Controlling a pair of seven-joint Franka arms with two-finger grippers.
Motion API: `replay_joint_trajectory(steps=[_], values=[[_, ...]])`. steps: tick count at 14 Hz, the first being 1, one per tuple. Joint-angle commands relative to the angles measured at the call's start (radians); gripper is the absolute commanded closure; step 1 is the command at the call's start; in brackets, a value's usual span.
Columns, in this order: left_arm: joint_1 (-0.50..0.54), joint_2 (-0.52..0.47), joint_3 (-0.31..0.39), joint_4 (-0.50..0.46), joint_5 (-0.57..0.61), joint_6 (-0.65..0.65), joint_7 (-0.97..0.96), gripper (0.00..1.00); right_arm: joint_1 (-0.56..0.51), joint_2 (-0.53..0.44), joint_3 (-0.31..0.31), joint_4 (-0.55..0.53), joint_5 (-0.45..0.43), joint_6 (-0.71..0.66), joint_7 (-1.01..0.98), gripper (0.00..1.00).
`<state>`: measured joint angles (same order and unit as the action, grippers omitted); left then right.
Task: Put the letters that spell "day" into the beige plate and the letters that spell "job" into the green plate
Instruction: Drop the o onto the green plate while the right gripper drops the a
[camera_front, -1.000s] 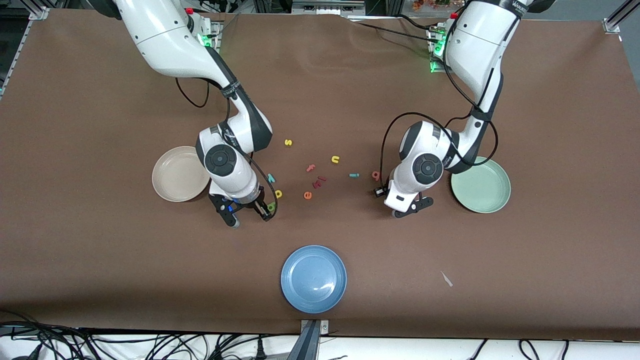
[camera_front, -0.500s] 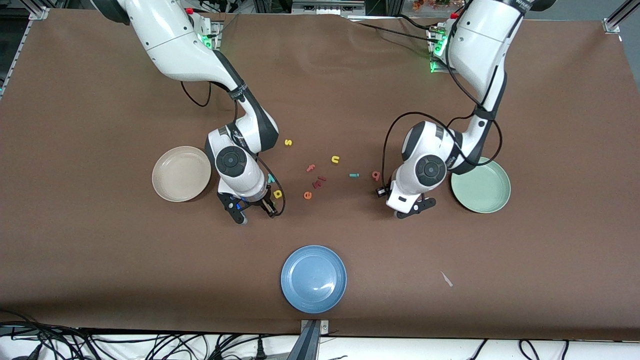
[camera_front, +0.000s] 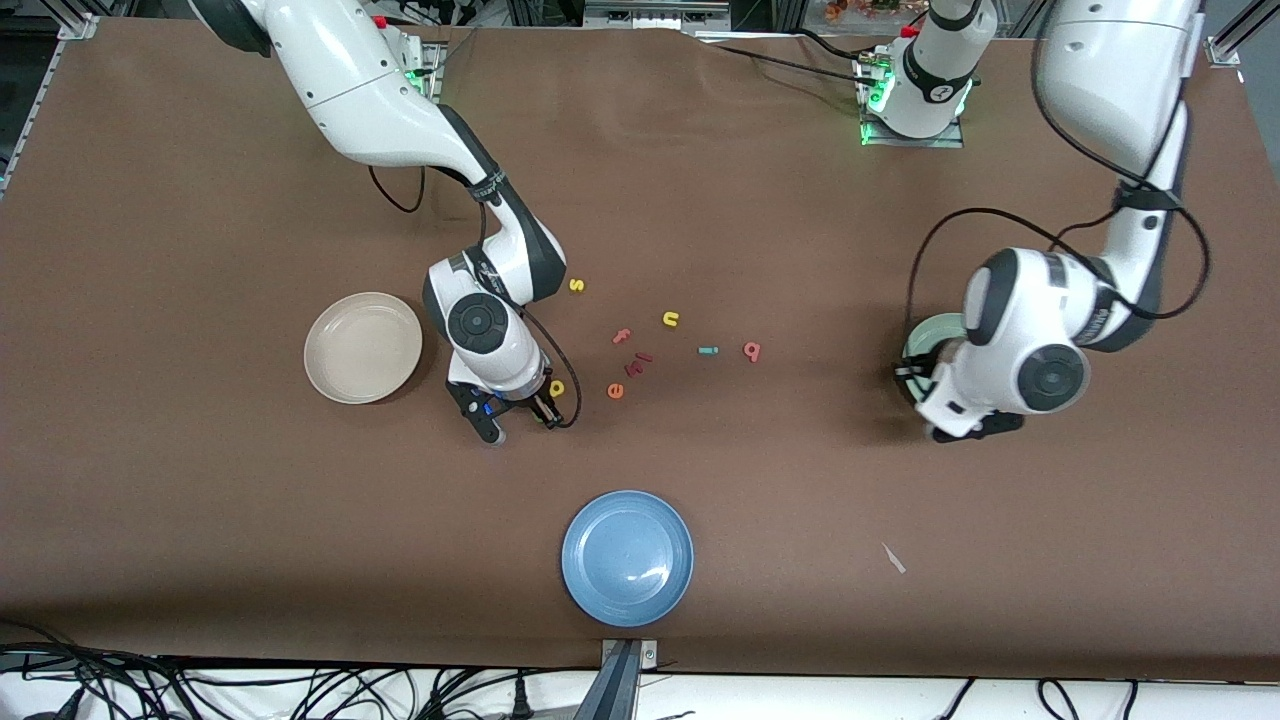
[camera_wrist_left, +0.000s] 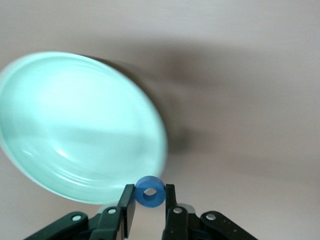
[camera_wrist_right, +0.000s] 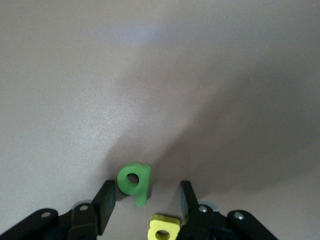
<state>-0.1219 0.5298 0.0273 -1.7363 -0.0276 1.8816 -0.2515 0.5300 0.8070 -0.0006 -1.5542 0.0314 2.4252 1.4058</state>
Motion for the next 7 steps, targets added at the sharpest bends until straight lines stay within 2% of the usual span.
replay_joint_trajectory(steps=[1, 4, 7], values=[[0.08, 0.002, -0.012, -0.04, 0.051, 0.002, 0.164, 0.98, 0.01, 0.017, -0.006, 0.028, 0.01, 0.003, -0.001, 0.71], [0.143, 0.053, -0.012, -0.04, 0.051, 0.025, 0.27, 0.95, 0.002, 0.001, -0.012, 0.04, -0.002, -0.009, -0.014, 0.74], [0.154, 0.082, -0.012, -0.039, 0.052, 0.042, 0.281, 0.92, -0.005, -0.064, -0.032, 0.042, -0.002, -0.133, -0.114, 0.74]])
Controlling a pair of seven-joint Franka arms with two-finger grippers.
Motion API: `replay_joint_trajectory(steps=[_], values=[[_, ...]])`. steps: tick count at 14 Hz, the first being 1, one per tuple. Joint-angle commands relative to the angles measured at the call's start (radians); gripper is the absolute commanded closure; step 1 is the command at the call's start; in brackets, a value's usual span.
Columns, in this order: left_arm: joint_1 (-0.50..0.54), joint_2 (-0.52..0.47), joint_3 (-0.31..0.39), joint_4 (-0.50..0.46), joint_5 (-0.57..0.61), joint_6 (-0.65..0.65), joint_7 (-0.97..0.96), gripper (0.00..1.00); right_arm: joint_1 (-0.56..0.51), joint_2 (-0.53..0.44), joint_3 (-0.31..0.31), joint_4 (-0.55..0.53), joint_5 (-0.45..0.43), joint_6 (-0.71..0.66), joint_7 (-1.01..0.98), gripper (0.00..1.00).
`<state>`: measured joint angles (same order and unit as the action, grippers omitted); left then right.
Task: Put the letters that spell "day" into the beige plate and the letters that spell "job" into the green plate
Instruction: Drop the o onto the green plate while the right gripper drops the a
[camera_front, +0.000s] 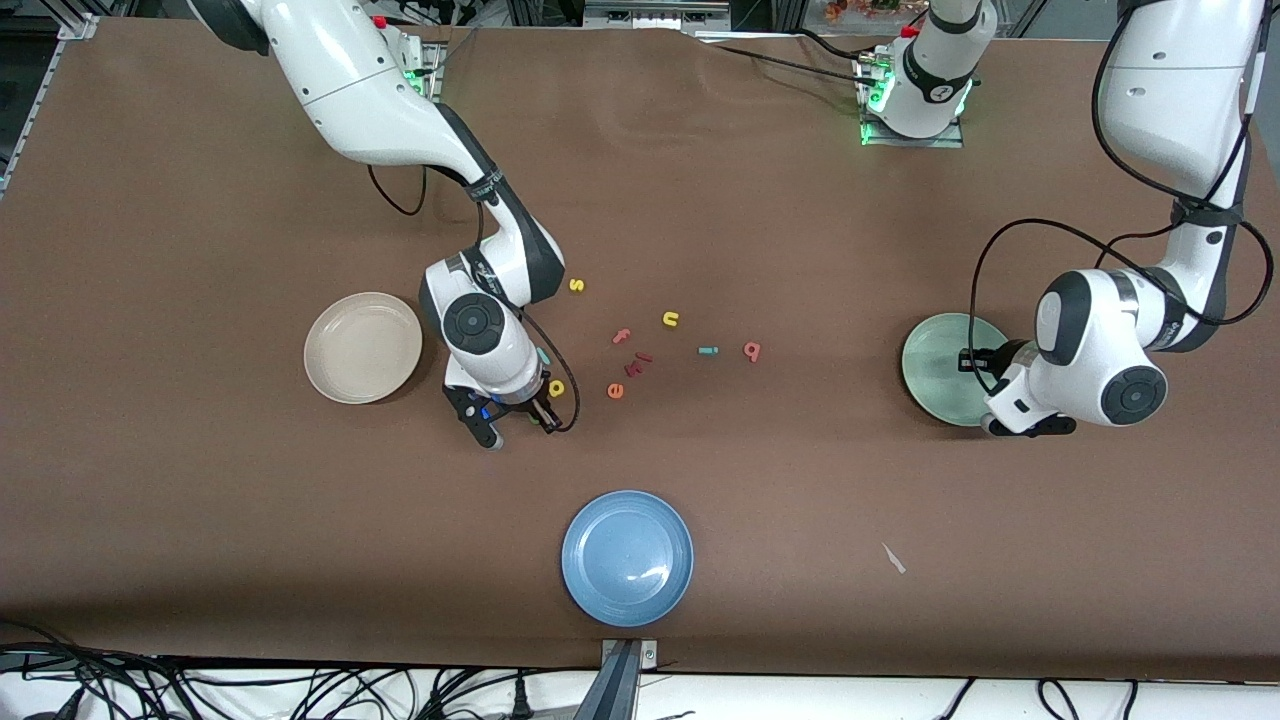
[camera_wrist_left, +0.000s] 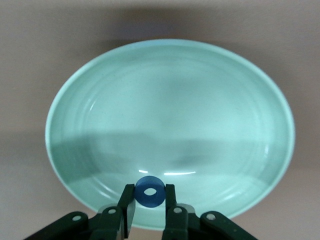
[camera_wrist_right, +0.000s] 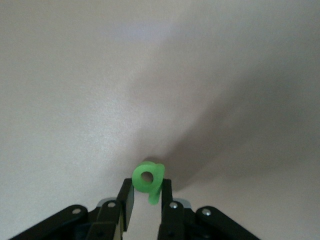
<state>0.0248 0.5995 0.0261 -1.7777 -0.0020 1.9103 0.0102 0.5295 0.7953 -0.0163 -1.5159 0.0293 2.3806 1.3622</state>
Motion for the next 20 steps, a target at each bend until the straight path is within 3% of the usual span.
replay_joint_trajectory(steps=[1, 2, 3, 8, 10, 13, 14, 15, 16, 20], values=[[0.015, 0.016, -0.011, 0.001, 0.027, 0.013, 0.03, 0.81, -0.008, -0.079, -0.034, -0.003, 0.004, -0.156, -0.134, 0.74], [0.021, 0.014, -0.011, 0.001, 0.027, 0.01, 0.031, 0.33, -0.011, -0.102, -0.054, -0.01, 0.008, -0.223, -0.191, 0.74], [0.021, 0.006, -0.012, 0.006, 0.027, 0.009, 0.031, 0.02, -0.013, -0.131, -0.072, -0.036, 0.009, -0.266, -0.248, 0.74], [-0.006, -0.073, -0.041, 0.026, 0.011, -0.022, 0.005, 0.0, -0.013, -0.359, -0.18, -0.405, 0.009, -0.244, -0.521, 0.74], [-0.008, -0.099, -0.109, 0.018, 0.008, -0.034, -0.135, 0.0, -0.013, -0.428, -0.252, -0.531, 0.009, -0.19, -0.638, 0.74], [-0.011, -0.087, -0.256, 0.017, 0.002, -0.022, -0.41, 0.0, -0.014, -0.438, -0.306, -0.589, 0.012, -0.179, -0.71, 0.72], [-0.011, -0.078, -0.296, 0.017, 0.0, -0.019, -0.473, 0.0, -0.014, -0.435, -0.309, -0.61, 0.015, -0.167, -0.713, 0.67], [-0.011, -0.073, -0.333, 0.012, -0.001, 0.005, -0.519, 0.0, -0.014, -0.426, -0.309, -0.621, 0.015, -0.15, -0.713, 0.38], [-0.011, -0.067, -0.363, 0.005, -0.01, 0.047, -0.567, 0.0, -0.014, -0.421, -0.309, -0.622, 0.017, -0.147, -0.713, 0.0], [-0.089, -0.018, -0.403, -0.022, -0.012, 0.212, -0.739, 0.01, -0.008, -0.433, -0.289, -0.574, 0.017, -0.155, -0.706, 0.0]])
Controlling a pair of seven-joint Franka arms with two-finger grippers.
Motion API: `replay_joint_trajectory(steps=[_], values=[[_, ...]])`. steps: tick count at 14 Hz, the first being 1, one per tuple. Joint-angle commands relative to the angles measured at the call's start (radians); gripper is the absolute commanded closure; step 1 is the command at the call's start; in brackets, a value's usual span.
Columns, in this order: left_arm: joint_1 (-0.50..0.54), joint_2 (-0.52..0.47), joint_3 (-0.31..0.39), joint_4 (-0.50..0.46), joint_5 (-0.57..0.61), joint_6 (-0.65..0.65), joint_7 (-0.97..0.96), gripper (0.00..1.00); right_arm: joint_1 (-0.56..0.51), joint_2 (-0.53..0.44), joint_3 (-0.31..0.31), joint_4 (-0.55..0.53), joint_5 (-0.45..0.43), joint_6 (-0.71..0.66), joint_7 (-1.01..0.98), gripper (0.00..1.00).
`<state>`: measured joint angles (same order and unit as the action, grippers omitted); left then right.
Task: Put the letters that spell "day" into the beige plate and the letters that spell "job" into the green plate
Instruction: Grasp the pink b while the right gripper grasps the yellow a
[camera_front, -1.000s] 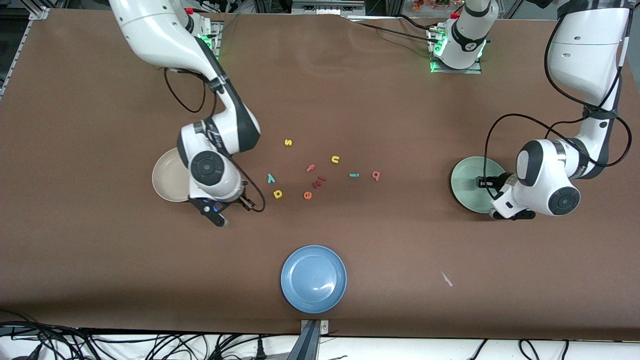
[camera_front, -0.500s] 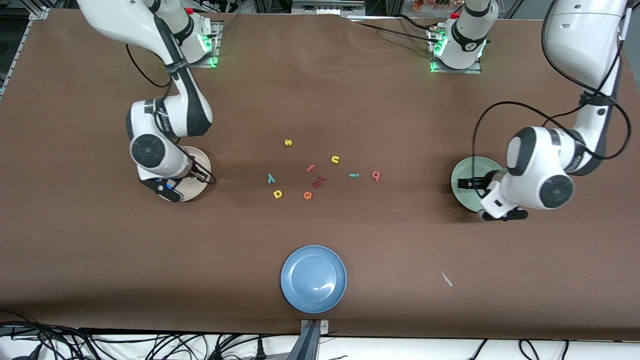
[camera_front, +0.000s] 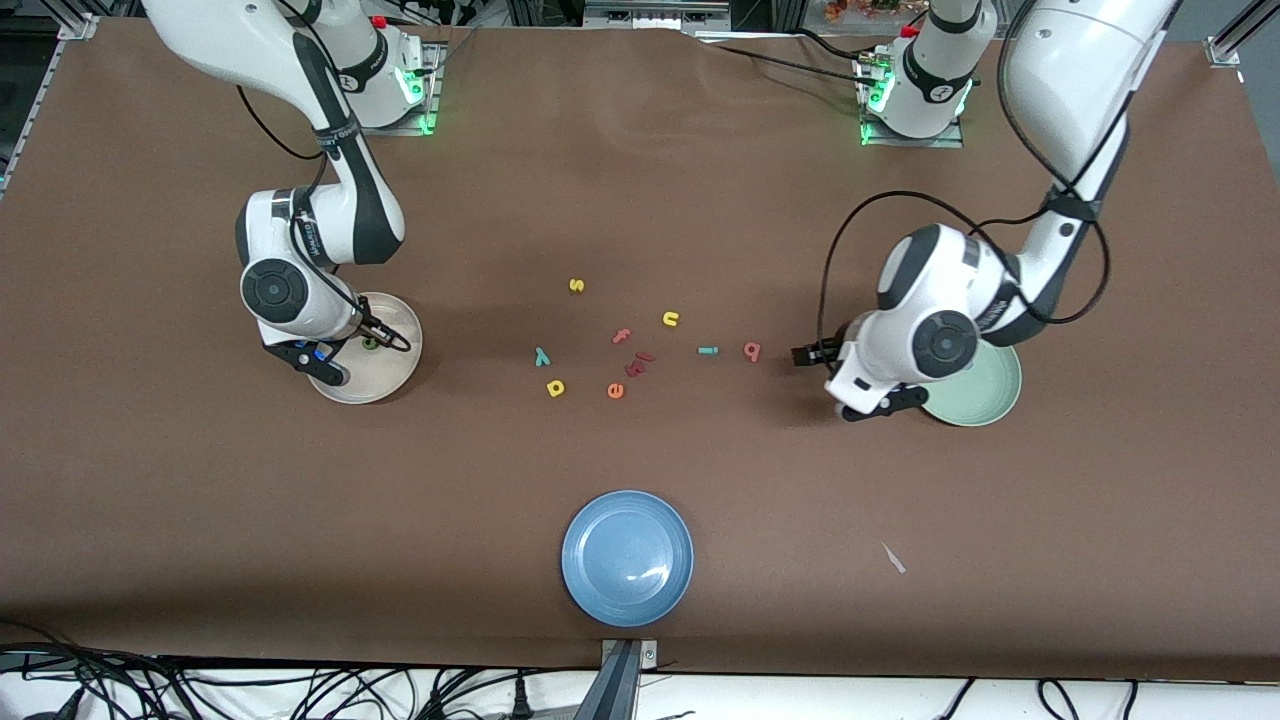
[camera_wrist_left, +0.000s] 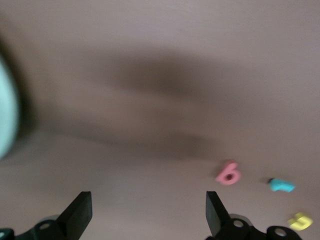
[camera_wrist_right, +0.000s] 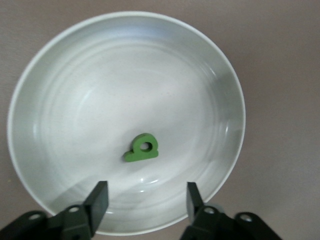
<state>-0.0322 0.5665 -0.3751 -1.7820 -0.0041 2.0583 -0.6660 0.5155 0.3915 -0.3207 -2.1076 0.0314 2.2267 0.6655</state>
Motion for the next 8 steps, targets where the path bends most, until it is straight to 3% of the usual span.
replay_joint_trajectory(steps=[1, 4, 8], values=[[-0.044, 0.015, -0.004, -0.031, -0.01, 0.094, -0.079, 0.01, 0.006, -0.026, 0.05, 0.052, 0.015, 0.001, -0.009, 0.0], [-0.09, 0.027, -0.002, -0.05, -0.01, 0.143, -0.121, 0.01, 0.009, 0.004, 0.164, 0.156, 0.008, -0.007, -0.076, 0.0], [-0.129, 0.041, -0.002, -0.053, -0.008, 0.172, -0.138, 0.01, 0.017, 0.11, 0.248, 0.335, 0.013, -0.012, -0.089, 0.0]])
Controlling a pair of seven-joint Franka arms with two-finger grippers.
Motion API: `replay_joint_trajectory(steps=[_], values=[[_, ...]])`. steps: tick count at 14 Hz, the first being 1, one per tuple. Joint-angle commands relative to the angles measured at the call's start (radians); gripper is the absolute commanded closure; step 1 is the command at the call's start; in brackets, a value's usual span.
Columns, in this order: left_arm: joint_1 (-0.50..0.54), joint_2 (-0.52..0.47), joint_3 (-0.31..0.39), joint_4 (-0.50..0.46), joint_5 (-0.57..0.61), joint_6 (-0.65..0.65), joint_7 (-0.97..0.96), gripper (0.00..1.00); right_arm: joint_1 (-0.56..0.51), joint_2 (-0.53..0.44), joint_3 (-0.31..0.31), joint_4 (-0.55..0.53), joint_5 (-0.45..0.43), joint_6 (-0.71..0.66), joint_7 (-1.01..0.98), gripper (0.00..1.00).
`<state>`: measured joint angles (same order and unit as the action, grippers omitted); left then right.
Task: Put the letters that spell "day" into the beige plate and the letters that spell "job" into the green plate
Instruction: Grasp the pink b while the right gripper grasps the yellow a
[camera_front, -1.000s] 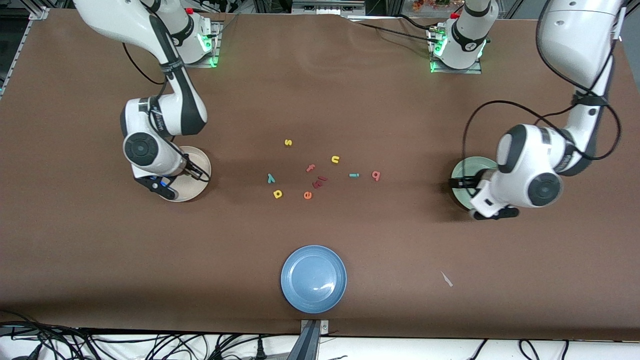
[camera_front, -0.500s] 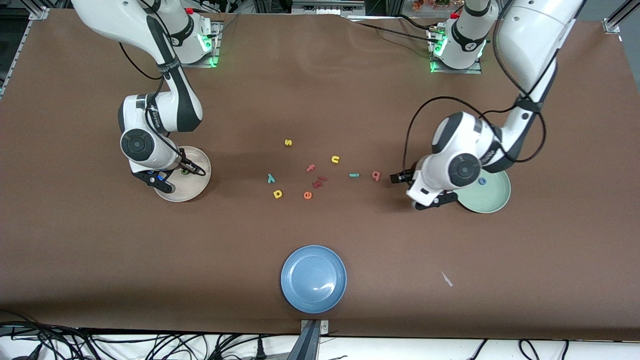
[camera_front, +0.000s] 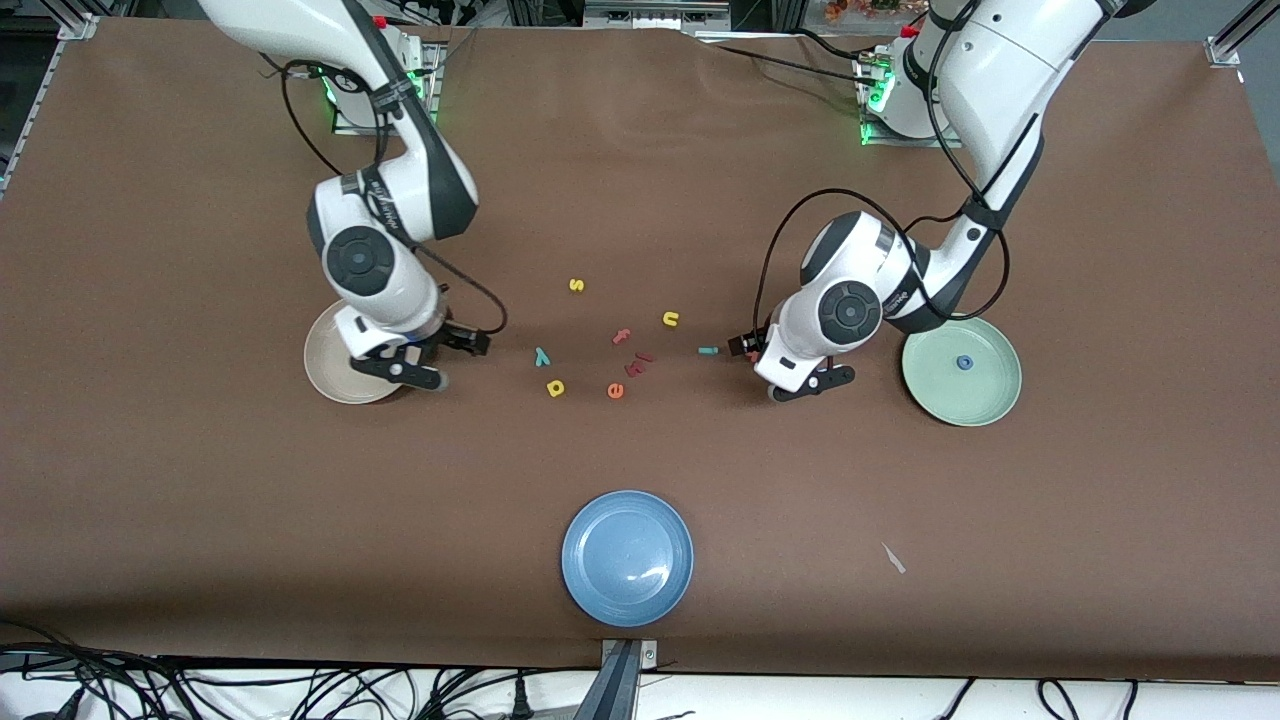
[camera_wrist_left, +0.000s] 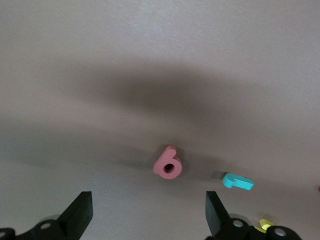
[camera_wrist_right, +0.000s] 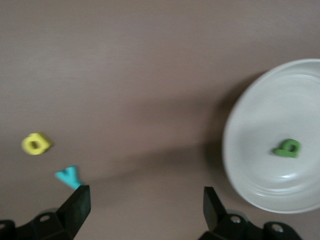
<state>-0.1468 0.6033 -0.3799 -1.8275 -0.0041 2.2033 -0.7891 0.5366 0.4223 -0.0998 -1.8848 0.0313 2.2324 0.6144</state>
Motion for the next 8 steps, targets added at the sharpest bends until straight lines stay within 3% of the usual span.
replay_joint_trajectory(steps=[1, 4, 7, 8], values=[[-0.025, 0.01, 0.002, -0.009, -0.001, 0.036, -0.03, 0.01, 0.006, 0.113, 0.047, 0.154, 0.001, -0.025, -0.039, 0.0], [-0.054, 0.035, 0.009, -0.015, 0.006, 0.073, -0.035, 0.05, 0.016, 0.216, 0.054, 0.28, 0.006, -0.027, -0.192, 0.0], [-0.063, 0.064, 0.015, -0.024, 0.012, 0.15, -0.042, 0.1, 0.016, 0.253, 0.06, 0.293, 0.015, -0.01, -0.398, 0.02], [-0.062, 0.072, 0.021, -0.024, 0.036, 0.17, -0.042, 0.1, 0.022, 0.259, 0.071, 0.293, 0.015, 0.001, -0.397, 0.18]])
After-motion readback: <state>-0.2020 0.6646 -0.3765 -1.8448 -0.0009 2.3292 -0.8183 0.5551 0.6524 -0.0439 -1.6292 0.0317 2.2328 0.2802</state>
